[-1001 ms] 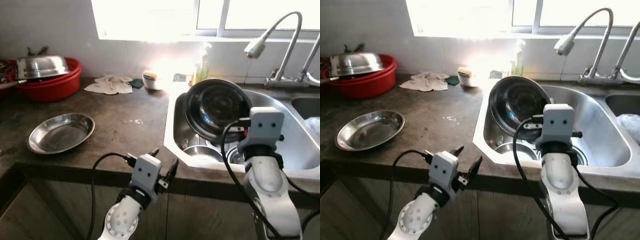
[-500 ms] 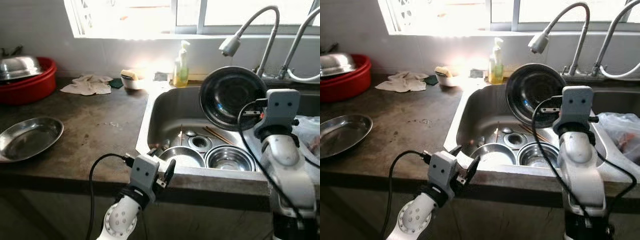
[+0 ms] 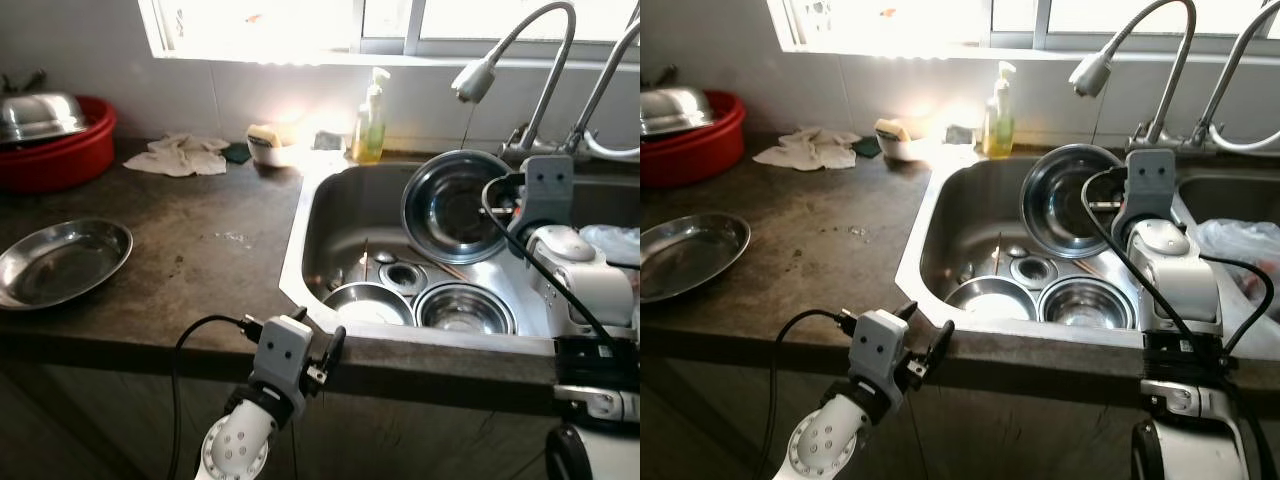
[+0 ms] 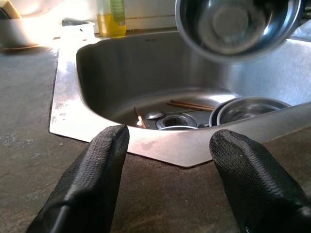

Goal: Kitchen organization

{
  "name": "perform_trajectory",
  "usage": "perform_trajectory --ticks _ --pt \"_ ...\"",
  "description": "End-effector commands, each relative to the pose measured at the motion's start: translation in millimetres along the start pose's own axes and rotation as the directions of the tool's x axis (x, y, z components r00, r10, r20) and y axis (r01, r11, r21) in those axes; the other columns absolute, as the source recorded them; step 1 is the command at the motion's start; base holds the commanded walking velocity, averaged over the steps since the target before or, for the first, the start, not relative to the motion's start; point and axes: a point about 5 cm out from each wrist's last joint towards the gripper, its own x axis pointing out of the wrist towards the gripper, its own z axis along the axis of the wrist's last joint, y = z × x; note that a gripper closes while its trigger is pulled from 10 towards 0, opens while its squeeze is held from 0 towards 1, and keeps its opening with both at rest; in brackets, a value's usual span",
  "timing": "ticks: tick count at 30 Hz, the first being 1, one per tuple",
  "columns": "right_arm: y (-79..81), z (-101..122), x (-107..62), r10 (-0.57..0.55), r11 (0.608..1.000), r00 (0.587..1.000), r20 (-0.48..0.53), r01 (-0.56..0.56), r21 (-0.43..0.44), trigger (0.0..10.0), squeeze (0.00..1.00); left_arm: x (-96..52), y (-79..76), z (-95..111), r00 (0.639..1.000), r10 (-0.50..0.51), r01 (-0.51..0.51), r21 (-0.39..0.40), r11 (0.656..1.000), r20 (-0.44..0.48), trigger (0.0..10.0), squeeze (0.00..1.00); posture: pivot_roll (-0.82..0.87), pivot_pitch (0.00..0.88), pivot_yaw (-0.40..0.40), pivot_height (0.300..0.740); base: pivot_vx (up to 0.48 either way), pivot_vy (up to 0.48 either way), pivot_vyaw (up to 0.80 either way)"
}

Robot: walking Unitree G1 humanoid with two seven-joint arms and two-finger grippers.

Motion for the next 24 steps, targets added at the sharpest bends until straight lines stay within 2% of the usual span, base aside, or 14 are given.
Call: perform_trajectory --ticks 1,4,8,10,15,16,21,24 --pt "-1.5 0 4.3 0.008 1.000 1.000 -0.026 -0.009 -0.022 10.0 0.00 -2.6 -0.9 2 1.000 0.001 -0.001 0.000 1.000 -0.005 10.0 0.00 0.11 0.081 -0.061 0.740 0.000 0.000 0.00" --pt "4.0 -14 13.1 0.073 0.990 0.989 -0.130 -0.088 -0.108 10.0 0.00 -5.7 -1.5 3 1.000 0.005 -0.005 -0.004 1.000 -0.013 10.0 0.00 0.12 0.098 -0.064 0.740 0.000 0.000 0.00" --pt "15.0 -35 18.6 0.151 0.970 0.956 -0.250 -0.192 -0.147 10.0 0.00 -10.3 -3.7 5 1.000 0.006 -0.006 -0.015 1.000 -0.017 10.0 0.00 0.13 0.119 -0.067 0.740 0.000 0.000 0.00" --pt "16.4 -37 19.2 0.161 0.966 0.952 -0.259 -0.206 -0.156 10.0 0.00 -11.0 -4.1 5 1.000 0.005 -0.006 -0.018 1.000 -0.019 10.0 0.00 0.13 0.119 -0.070 0.740 0.000 0.000 0.00" --pt "23.9 -50 19.9 0.229 0.946 0.919 -0.322 -0.288 -0.150 10.0 0.00 -12.1 -5.1 6 1.000 0.004 -0.005 -0.028 1.000 -0.018 10.0 0.00 0.13 0.121 -0.073 0.740 0.000 0.000 0.00" --pt "27.2 -55 19.4 0.262 0.934 0.899 -0.351 -0.328 -0.144 10.0 0.00 -12.2 -6.0 7 1.000 -0.002 0.001 -0.031 1.000 -0.023 10.0 0.00 0.13 0.123 -0.073 0.740 0.000 0.000 0.00" --pt "34.3 -59 17.7 0.320 0.915 0.873 -0.369 -0.385 -0.117 10.0 0.00 -12.0 -6.5 7 1.000 -0.003 0.002 -0.033 0.999 -0.027 10.0 0.00 0.13 0.124 -0.074 0.740 0.000 0.000 0.00" --pt "42.6 -65 13.6 0.379 0.891 0.838 -0.391 -0.446 -0.091 10.0 0.00 -12.0 -6.5 8 1.000 -0.001 0.000 -0.031 1.000 -0.024 10.0 0.00 0.13 0.122 -0.079 0.740 0.000 0.000 0.00"
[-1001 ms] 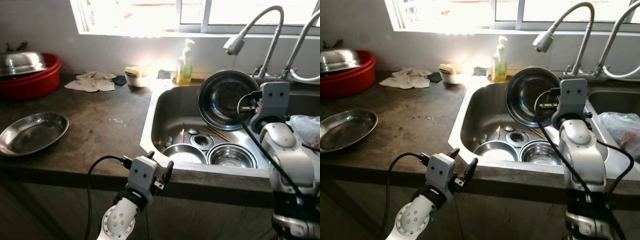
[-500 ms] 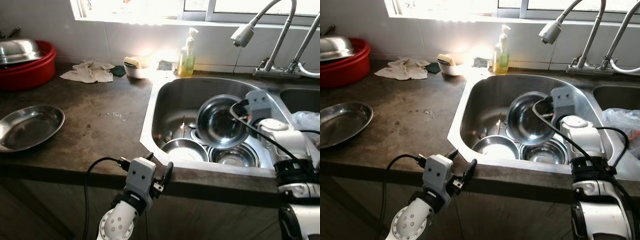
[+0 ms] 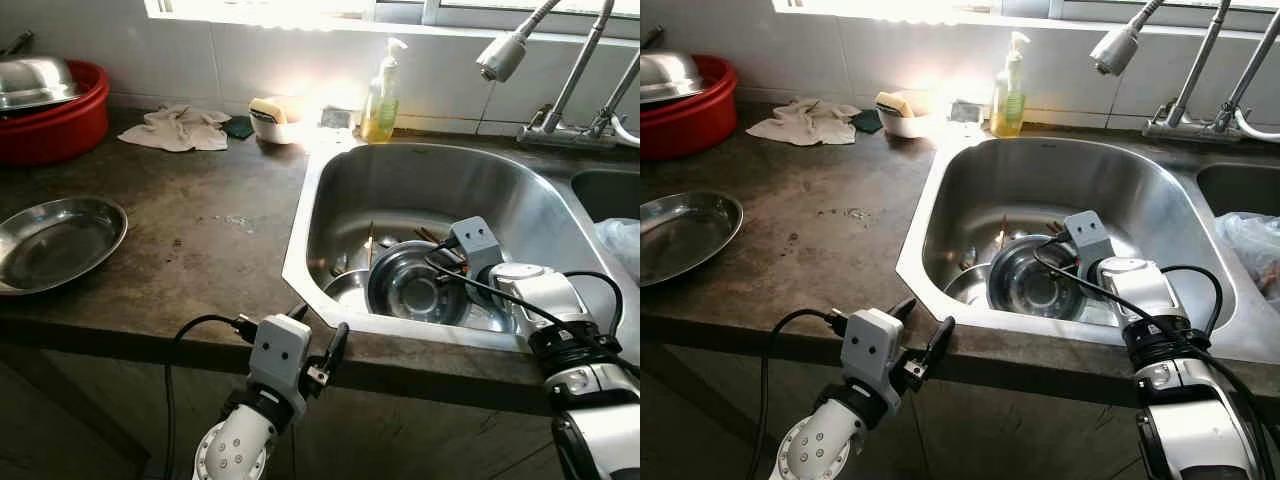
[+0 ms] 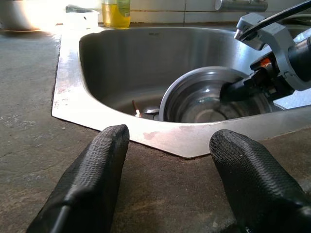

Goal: Kitchen organization

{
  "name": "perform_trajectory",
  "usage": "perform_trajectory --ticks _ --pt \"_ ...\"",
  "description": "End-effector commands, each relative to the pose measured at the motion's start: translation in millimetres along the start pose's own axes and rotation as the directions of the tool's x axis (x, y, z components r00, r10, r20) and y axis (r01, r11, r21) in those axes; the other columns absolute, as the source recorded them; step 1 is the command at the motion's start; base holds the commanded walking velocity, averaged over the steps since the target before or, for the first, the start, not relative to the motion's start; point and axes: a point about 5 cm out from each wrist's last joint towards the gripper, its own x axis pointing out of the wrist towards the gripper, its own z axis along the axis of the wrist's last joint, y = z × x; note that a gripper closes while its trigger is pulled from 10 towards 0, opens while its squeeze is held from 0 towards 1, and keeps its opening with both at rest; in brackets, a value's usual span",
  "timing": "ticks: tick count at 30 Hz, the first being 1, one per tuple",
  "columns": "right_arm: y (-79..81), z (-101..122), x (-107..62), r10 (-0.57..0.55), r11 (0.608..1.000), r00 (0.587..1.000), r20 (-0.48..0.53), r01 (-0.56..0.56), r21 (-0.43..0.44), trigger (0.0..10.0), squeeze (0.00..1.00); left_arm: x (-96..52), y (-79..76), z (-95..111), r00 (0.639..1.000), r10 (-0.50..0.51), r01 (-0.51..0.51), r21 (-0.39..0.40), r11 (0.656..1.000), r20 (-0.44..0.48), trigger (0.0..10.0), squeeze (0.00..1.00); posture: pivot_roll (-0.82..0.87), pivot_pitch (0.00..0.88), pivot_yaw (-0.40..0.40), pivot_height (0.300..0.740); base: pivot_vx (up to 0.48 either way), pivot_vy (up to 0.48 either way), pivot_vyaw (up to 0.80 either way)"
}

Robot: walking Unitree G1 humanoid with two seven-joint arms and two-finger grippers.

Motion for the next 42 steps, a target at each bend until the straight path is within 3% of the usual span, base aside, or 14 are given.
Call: perform_trajectory --ticks 1,4,5,6,14,17,18,19,20,24,32,36,39,42 --pt "5.8 1 -0.3 0.040 0.999 0.999 0.005 -0.040 -0.003 10.0 0.00 -2.8 -1.0 -7 0.999 -0.001 0.000 -0.010 1.000 -0.046 10.0 0.00 0.13 0.122 -0.079 0.740 0.000 0.000 0.00" --pt "9.6 0 0.6 0.063 0.998 0.998 -0.001 -0.063 -0.012 10.0 0.07 -2.0 -0.7 -7 0.999 0.001 -0.002 -0.010 1.000 -0.046 10.0 0.00 0.13 0.117 -0.080 0.740 0.000 0.000 0.00" --pt "10.3 0 0.7 0.067 0.998 0.998 -0.002 -0.067 -0.015 10.0 0.40 -1.8 -0.7 -7 0.999 0.001 -0.002 -0.009 1.000 -0.046 10.0 0.00 0.13 0.117 -0.080 0.740 0.000 0.000 0.00" --pt "10.7 0 0.7 0.069 0.997 0.998 -0.003 -0.069 -0.021 10.0 1.00 -1.7 -0.6 -6 0.999 0.002 -0.002 -0.008 1.000 -0.046 10.0 0.00 0.13 0.115 -0.079 0.740 0.000 0.000 0.00" --pt "7.9 1 -0.7 0.050 0.999 0.999 0.009 -0.050 -0.014 10.0 1.00 0.7 0.5 -7 0.999 0.003 -0.003 -0.004 1.000 -0.044 10.0 0.00 0.14 0.098 -0.079 0.740 0.000 0.000 0.00" --pt "6.6 8 -3.1 0.021 1.000 0.997 0.076 -0.022 0.013 10.0 1.00 2.2 1.4 -8 0.999 0.003 -0.003 -0.005 1.000 -0.044 10.0 0.00 0.13 0.087 -0.077 0.740 0.000 0.000 0.00" --pt "6.0 12 -4.7 0.003 1.000 0.994 0.112 -0.005 0.022 10.0 0.67 2.8 1.7 -8 0.999 0.003 -0.003 -0.005 1.000 -0.044 10.0 0.00 0.13 0.084 -0.076 0.740 0.000 0.000 0.00" --pt "5.7 15 -5.8 -0.009 1.000 0.991 0.134 0.005 0.027 10.0 0.67 3.1 1.9 -9 0.999 0.002 -0.003 -0.006 1.000 -0.045 10.0 0.00 0.13 0.082 -0.075 0.740 0.000 0.000 0.00" --pt "5.2 20 -9.0 -0.039 0.999 0.983 0.181 0.036 0.021 10.0 0.00 3.7 2.2 -9 0.999 0.001 -0.002 -0.006 1.000 -0.045 10.0 0.00 0.13 0.077 -0.072 0.740 0.000 0.000 0.00" --pt "7.1 32 -20.1 -0.099 0.995 0.948 0.303 0.090 0.043 10.0 0.00 5.6 3.4 -10 0.999 0.001 -0.001 -0.005 1.000 -0.047 10.0 0.00 0.13 0.063 -0.067 0.740 0.000 0.000 0.00" --pt "20.7 46 -67.2 -0.260 0.963 0.768 0.586 0.252 0.098 10.0 0.00 9.0 6.5 -10 1.000 -0.005 0.005 0.008 1.000 -0.028 10.0 0.00 0.12 0.039 -0.053 0.740 0.000 0.000 0.00" --pt "38.4 33 -83.0 -0.260 0.961 0.720 0.643 0.255 0.103 10.0 0.00 9.6 8.6 -10 1.000 -0.004 0.004 0.018 1.000 -0.017 10.0 0.00 0.11 0.028 -0.047 0.740 0.000 0.000 0.00" --pt "46.2 18 -96.1 -0.325 0.940 0.655 0.682 0.305 0.154 10.0 0.00 11.5 12.8 -9 1.000 0.012 -0.012 0.029 1.000 -0.001 10.0 0.00 0.10 0.022 -0.047 0.740 0.000 0.000 0.00" --pt "64.1 5 -101.9 -0.290 0.953 0.661 0.692 0.265 0.146 10.0 0.00 16.3 19.3 -4 0.999 0.044 -0.045 0.032 0.998 0.027 10.0 0.00 0.09 0.022 -0.042 0.740 0.000 0.000 0.00"
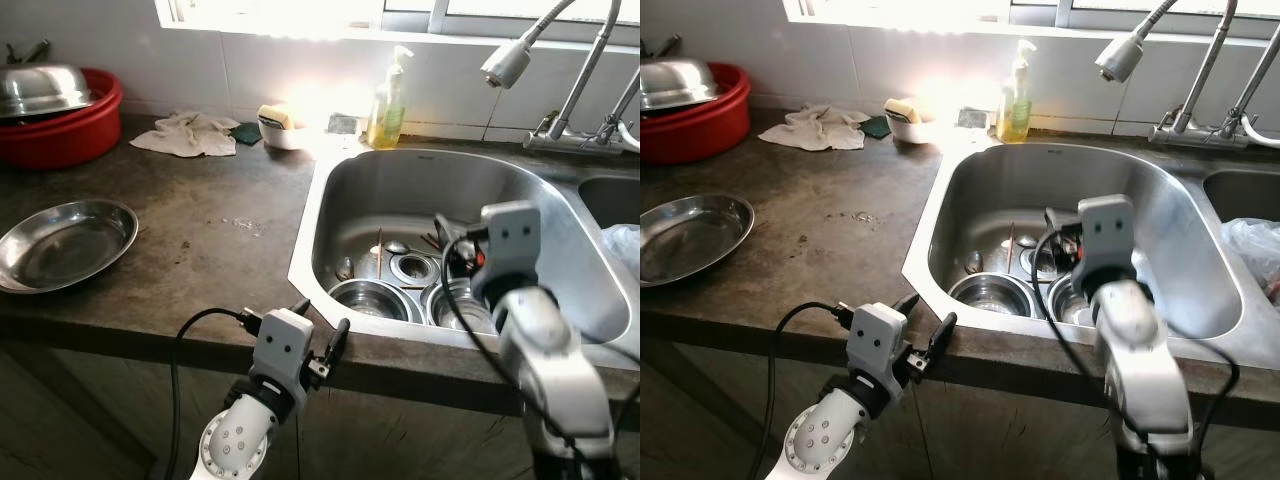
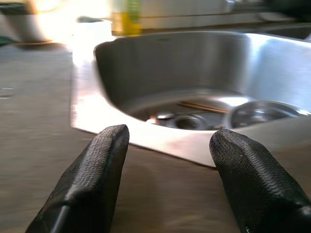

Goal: Kitchen organization

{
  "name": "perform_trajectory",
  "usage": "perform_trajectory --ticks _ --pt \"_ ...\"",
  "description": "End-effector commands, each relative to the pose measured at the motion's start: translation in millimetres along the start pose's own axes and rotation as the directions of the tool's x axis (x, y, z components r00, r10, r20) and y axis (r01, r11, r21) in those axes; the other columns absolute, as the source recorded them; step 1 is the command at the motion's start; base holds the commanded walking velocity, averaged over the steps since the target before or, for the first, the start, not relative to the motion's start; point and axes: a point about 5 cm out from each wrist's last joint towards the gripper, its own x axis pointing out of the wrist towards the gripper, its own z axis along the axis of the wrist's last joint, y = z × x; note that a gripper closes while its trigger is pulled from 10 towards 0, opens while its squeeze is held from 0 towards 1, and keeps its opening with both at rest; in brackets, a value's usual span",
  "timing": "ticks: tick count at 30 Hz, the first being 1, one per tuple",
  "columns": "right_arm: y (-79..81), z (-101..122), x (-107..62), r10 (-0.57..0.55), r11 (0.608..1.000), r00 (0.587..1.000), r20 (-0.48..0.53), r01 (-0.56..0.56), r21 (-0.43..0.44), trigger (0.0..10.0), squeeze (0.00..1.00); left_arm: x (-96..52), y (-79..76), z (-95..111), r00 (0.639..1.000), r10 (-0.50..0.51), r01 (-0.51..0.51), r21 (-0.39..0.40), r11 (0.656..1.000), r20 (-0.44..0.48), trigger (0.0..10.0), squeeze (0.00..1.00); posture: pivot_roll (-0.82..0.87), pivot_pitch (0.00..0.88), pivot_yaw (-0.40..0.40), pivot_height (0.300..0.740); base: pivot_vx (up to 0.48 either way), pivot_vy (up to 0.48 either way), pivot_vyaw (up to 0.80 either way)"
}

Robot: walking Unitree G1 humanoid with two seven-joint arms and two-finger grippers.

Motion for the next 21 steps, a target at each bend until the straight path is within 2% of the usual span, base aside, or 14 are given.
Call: perform_trajectory --ticks 1,3,8,21 --pt "8.4 10 -7.8 0.019 1.000 0.998 0.054 -0.020 0.020 10.0 0.00 2.7 4.5 2 1.000 0.026 -0.026 0.002 1.000 0.016 10.0 0.00 0.09 0.022 -0.042 0.740 0.000 0.000 0.00" --pt "18.1 8 -18.5 0.041 0.997 0.998 0.047 -0.045 0.069 10.0 0.00 4.8 4.3 5 0.999 0.021 -0.021 0.000 1.000 0.030 10.0 0.00 0.09 0.020 -0.032 0.740 0.000 0.000 0.00" --pt "29.3 6 -34.0 0.048 0.994 0.998 0.038 -0.052 0.097 10.0 0.00 7.0 1.7 7 0.999 -0.005 0.005 0.001 1.000 0.042 10.0 0.00 0.08 0.014 -0.016 0.740 0.000 0.000 0.00" --pt "28.3 10 -46.2 0.052 0.992 0.997 0.051 -0.058 0.112 10.0 0.00 6.7 4.2 8 0.999 -0.003 0.003 0.006 1.000 0.050 10.0 0.00 0.07 0.000 -0.011 0.740 0.000 0.000 0.00"
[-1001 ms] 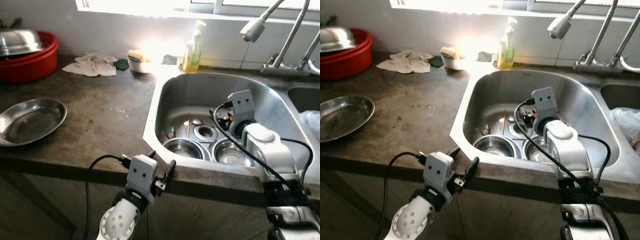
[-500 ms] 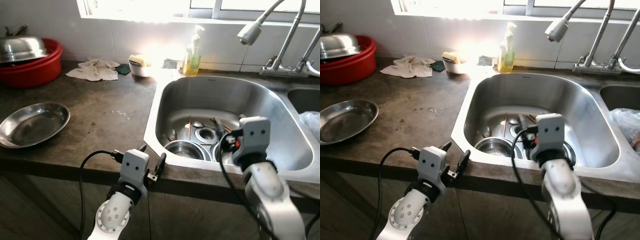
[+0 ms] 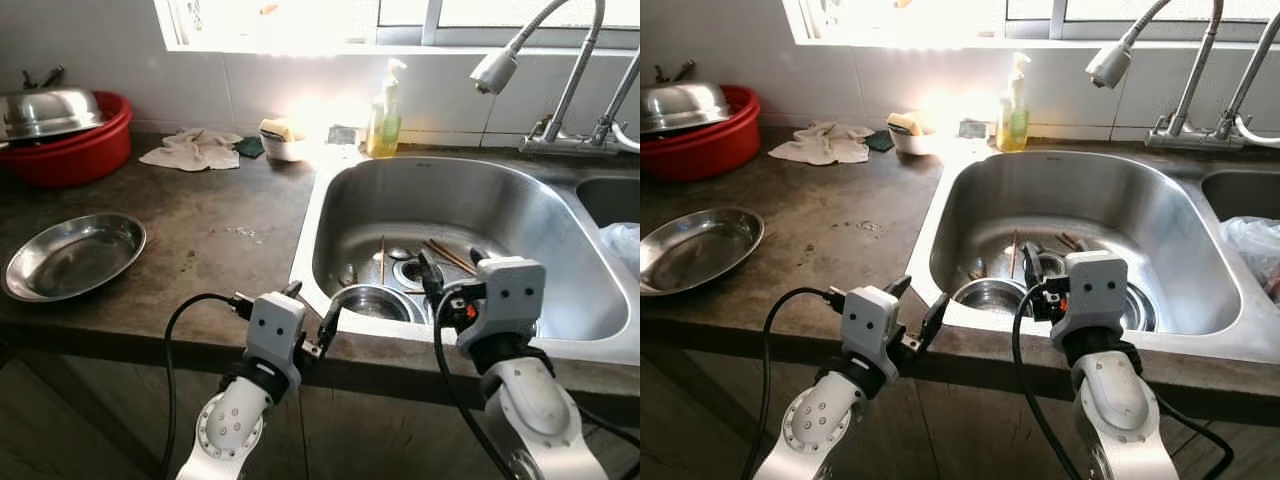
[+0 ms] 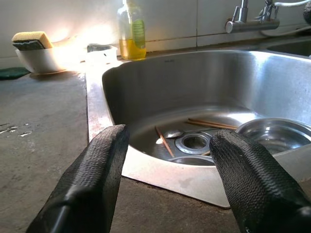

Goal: Kitchen organization

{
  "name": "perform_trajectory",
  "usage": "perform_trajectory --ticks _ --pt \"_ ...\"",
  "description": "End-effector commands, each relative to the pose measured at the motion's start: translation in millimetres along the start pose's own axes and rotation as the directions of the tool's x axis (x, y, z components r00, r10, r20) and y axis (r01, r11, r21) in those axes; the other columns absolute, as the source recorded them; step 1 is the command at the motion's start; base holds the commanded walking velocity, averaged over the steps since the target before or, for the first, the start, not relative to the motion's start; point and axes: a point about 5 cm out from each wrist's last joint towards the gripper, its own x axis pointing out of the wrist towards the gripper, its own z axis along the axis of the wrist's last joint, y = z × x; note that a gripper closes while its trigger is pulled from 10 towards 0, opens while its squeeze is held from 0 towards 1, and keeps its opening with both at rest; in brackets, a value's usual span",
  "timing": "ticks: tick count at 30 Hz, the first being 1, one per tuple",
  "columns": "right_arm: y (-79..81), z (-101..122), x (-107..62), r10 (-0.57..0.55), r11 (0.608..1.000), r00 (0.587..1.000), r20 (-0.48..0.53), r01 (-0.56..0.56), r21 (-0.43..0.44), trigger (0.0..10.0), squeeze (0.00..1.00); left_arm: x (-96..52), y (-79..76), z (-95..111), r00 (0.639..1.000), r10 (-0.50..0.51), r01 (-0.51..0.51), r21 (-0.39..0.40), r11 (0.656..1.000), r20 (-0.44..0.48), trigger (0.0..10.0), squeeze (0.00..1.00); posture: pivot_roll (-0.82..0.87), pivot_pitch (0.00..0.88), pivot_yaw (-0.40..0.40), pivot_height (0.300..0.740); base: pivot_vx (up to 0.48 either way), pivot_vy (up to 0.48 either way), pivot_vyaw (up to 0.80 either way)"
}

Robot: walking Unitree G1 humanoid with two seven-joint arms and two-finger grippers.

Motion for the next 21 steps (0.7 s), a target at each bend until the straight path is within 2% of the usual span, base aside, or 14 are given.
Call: perform_trajectory --ticks 1,4,6,9,17,19,21 --pt "1.3 2 -6.0 0.044 0.999 0.999 0.002 -0.044 0.010 10.0 0.00 -1.3 0.8 0 1.000 0.002 -0.002 -0.001 1.000 -0.001 10.0 0.00 0.07 0.000 -0.010 0.740 0.000 0.000 0.00" --pt "1.3 0 -7.7 0.061 0.998 0.998 -0.006 -0.061 0.016 10.0 0.00 -1.7 0.8 0 1.000 0.002 -0.002 -0.001 1.000 -0.002 10.0 0.00 0.07 0.000 -0.008 0.740 0.000 0.000 0.00" --pt "3.1 -2 -10.1 0.129 0.991 0.991 -0.018 -0.129 -0.017 10.0 0.00 -3.7 -1.2 -1 1.000 -0.013 0.013 0.001 1.000 -0.006 10.0 0.00 0.07 0.000 -0.007 0.740 0.000 0.000 0.00" --pt "4.7 -1 -10.0 0.164 0.986 0.986 -0.015 -0.165 -0.031 10.0 0.00 -4.4 -2.0 -1 1.000 -0.025 0.025 0.007 1.000 -0.006 10.0 0.00 0.07 0.000 -0.015 0.740 0.000 0.000 0.00" --pt "5.1 4 -7.8 0.159 0.987 0.987 0.012 -0.158 -0.032 10.0 0.00 -5.6 -0.5 0 1.000 -0.009 0.009 0.003 1.000 -0.008 10.0 0.00 0.08 0.000 -0.018 0.740 0.000 0.000 0.00" --pt "2.9 8 -5.0 0.127 0.992 0.991 0.034 -0.126 -0.033 10.0 0.00 -5.5 -1.1 0 1.000 -0.001 0.001 -0.006 1.000 -0.010 10.0 0.00 0.08 0.000 -0.018 0.740 0.000 0.000 0.00" --pt "1.4 9 -3.6 0.110 0.994 0.993 0.037 -0.110 -0.025 10.0 0.00 -5.3 -2.1 0 1.000 -0.005 0.005 -0.006 1.000 -0.012 10.0 0.00 0.08 0.000 -0.017 0.740 0.000 0.351 0.60"
